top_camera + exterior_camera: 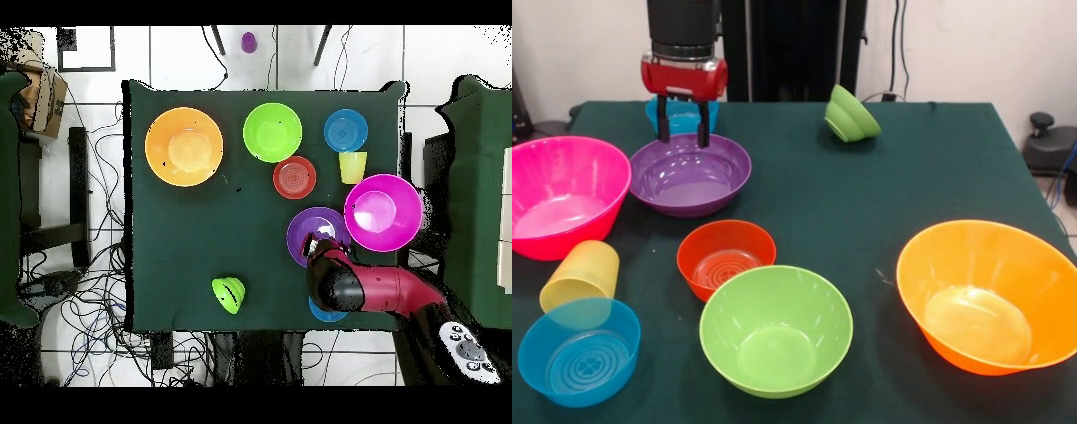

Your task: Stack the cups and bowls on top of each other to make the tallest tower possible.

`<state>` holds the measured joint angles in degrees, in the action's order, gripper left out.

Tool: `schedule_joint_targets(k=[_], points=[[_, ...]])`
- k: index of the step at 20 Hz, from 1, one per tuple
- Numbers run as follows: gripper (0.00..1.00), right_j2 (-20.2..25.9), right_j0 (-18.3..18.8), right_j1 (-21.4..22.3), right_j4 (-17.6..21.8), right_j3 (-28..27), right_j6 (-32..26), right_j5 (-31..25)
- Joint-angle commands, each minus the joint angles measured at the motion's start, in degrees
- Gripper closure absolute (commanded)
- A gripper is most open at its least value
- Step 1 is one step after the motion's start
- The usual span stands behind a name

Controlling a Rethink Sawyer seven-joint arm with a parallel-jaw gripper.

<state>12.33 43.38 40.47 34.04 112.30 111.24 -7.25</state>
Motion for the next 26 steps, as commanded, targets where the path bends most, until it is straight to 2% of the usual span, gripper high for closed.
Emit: schedule_joint_targets(k=[1,4,8,13,17,20,26], points=[[0.00,10.68,2.98,7.10,-1.26,4.13,-10.12,-13.99],[0.00,12.85,4.56,9.16,-2.00,4.14,-11.86,-16.98],[0.00,14.65,6.38,9.14,-1.41,3.51,-12.15,-19.13],[0.00,19.56,11.67,8.83,-0.54,2.78,-16.47,-22.94],[0.00,20.43,12.81,6.00,2.48,2.34,-14.21,-21.08],[0.00,19.99,12.07,3.81,4.59,1.05,-12.43,-20.17],[0.00,19.32,10.88,2.77,6.35,0.58,-10.01,-19.12]])
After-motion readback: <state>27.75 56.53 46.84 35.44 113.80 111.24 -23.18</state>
